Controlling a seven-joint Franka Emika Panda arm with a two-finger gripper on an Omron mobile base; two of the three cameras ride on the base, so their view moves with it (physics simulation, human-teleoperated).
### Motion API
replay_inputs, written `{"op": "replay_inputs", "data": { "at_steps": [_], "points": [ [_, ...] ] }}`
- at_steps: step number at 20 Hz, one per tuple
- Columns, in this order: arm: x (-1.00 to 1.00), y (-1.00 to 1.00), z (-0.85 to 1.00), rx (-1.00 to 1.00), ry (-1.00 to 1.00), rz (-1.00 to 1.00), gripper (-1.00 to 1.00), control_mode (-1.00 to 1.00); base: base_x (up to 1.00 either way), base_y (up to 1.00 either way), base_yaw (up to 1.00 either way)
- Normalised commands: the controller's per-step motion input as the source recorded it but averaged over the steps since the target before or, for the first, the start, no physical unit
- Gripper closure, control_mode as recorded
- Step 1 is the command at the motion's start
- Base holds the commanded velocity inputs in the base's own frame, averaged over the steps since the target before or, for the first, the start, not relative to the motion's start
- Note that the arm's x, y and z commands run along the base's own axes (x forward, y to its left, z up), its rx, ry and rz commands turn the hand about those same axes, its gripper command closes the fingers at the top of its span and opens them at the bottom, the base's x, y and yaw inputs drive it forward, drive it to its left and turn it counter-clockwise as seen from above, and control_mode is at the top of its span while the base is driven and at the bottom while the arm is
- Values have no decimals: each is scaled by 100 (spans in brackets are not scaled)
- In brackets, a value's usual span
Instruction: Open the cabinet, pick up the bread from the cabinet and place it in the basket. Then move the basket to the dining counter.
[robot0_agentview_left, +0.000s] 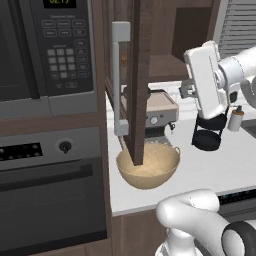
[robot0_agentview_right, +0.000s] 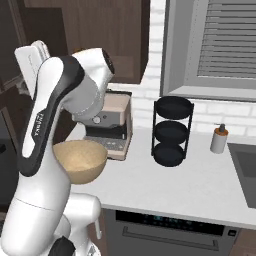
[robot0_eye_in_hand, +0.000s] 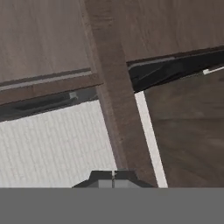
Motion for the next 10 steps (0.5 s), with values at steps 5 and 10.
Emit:
{"op": "replay_inputs", "data": {
  "at_steps": [5,10],
  "points": [
    [8,-6,3,-31,-37,0,100,-100,0,0,0],
    [19,-19,3,-14,-43,1,100,-100,0,0,0]
  ]
}}
